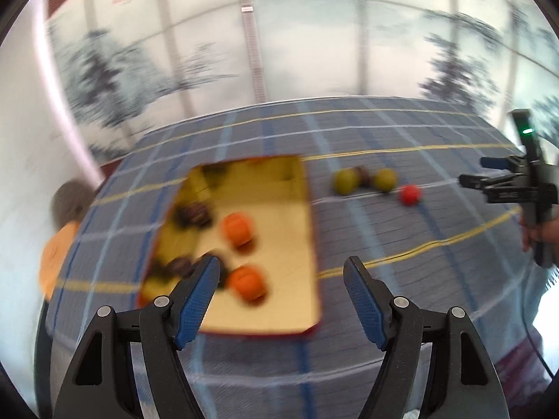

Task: Organize fruits
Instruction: 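Grasp a green-yellow round fruit on the cloth with the left tool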

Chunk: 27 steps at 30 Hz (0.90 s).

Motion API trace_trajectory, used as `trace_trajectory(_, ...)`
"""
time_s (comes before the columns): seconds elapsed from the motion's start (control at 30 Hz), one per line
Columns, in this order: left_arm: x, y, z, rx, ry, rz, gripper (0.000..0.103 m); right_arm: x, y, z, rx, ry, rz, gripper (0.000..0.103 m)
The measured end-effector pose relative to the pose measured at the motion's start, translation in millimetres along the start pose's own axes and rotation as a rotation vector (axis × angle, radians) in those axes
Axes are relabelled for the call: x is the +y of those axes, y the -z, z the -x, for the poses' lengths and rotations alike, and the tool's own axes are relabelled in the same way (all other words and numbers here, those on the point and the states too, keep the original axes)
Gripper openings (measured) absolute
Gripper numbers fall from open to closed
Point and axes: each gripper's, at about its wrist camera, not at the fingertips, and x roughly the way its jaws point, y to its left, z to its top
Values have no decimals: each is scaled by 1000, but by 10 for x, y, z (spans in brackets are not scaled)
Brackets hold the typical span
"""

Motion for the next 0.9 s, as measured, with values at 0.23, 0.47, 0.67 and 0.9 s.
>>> trace_trajectory(0.23,-413,-674,-448,90,181,-99,73,-536,259,-194,61,1,-102,99)
trace_trajectory(0.47,-709,-1075,-1100,177,269,-511,62,-529,302,-194,43,-82,-80,101)
trace_trajectory(0.67,-750,-1178,-1674,291,279,-657,59,-563,323,-184,43,-123,-106,101)
trace_trajectory(0.9,-671,-1113,-2182,416,359,-625,39,-544,305,-210,57,-139,-99,101)
